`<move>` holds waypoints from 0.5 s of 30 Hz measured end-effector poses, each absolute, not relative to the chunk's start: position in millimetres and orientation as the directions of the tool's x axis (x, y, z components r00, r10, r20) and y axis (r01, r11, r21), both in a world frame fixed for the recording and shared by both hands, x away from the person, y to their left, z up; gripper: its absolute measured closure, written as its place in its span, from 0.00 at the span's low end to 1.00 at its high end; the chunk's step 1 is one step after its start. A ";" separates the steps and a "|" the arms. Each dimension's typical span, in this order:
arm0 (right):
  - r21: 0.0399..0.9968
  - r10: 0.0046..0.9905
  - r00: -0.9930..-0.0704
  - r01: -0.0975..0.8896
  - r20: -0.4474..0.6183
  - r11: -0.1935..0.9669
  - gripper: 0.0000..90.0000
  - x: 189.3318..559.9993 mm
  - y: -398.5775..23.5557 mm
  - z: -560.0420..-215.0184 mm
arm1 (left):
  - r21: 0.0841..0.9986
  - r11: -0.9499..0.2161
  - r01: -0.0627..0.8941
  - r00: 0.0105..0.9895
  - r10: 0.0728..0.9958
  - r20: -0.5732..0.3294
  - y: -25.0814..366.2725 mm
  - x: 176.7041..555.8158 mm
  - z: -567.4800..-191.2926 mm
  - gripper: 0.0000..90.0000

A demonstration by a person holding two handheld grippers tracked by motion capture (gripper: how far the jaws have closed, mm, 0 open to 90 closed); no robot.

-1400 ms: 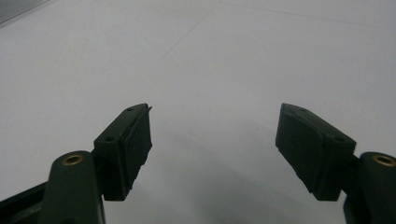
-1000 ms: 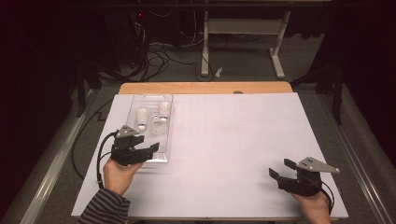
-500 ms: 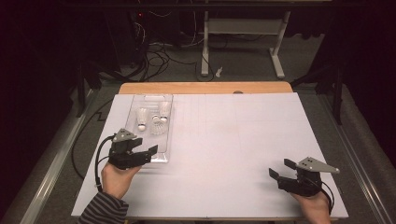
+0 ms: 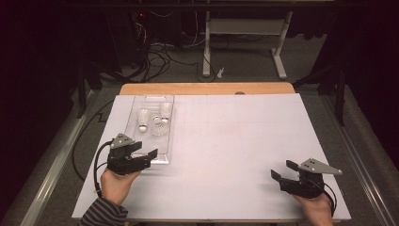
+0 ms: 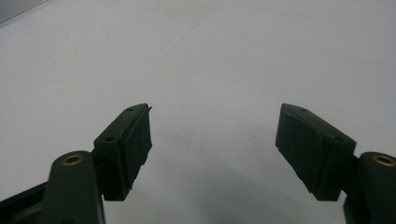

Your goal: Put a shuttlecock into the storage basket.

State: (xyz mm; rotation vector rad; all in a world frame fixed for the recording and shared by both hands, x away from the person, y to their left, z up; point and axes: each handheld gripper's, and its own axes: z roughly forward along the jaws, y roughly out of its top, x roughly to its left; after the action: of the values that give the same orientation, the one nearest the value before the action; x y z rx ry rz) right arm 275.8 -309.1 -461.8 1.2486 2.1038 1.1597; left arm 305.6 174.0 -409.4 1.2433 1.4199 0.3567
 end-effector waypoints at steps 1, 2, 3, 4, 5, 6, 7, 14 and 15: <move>0.829 0.863 -0.502 0.503 0.050 0.244 0.31 275.7 -309.2 -461.8 | 0.794 0.392 0.465 0.220 0.817 -0.533 174.2 305.0 -409.8 0.36; 0.829 0.864 -0.501 0.504 0.050 0.244 0.30 275.8 -309.2 -461.8 | 0.796 0.390 0.464 0.223 0.818 -0.530 174.6 304.4 -410.2 0.36; 0.829 0.864 -0.501 0.504 0.050 0.244 0.30 275.8 -309.2 -461.8 | 0.795 0.394 0.461 0.221 0.817 -0.533 174.5 303.9 -410.5 0.36; 0.829 0.864 -0.501 0.504 0.050 0.244 0.31 275.8 -309.2 -461.8 | 0.797 0.393 0.459 0.225 0.816 -0.532 174.9 303.3 -410.9 0.36; 0.829 0.864 -0.501 0.503 0.050 0.244 0.30 275.9 -309.2 -461.8 | 0.797 0.394 0.459 0.226 0.815 -0.533 175.1 302.9 -411.0 0.36; 0.829 0.864 -0.501 0.504 0.050 0.244 0.30 275.9 -309.2 -461.8 | 0.795 0.398 0.457 0.227 0.812 -0.537 175.6 302.3 -411.3 0.36; 0.829 0.864 -0.501 0.504 0.050 0.244 0.30 275.9 -309.2 -461.8 | 0.795 0.402 0.455 0.226 0.811 -0.539 175.8 301.8 -411.4 0.36; 0.829 0.864 -0.501 0.504 0.050 0.244 0.30 275.8 -309.3 -461.8 | 0.797 0.413 0.441 0.233 0.804 -0.546 177.6 297.4 -414.2 0.36; 0.829 0.864 -0.501 0.504 0.051 0.243 0.30 275.8 -309.4 -461.7 | 0.799 0.411 0.439 0.237 0.805 -0.544 178.1 296.8 -414.8 0.36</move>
State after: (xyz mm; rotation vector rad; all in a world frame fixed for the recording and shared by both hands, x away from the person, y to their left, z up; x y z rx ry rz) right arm 275.8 -309.4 -461.7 1.2503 2.1030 1.1599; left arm 296.8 178.1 -414.8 1.2100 1.3920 0.3610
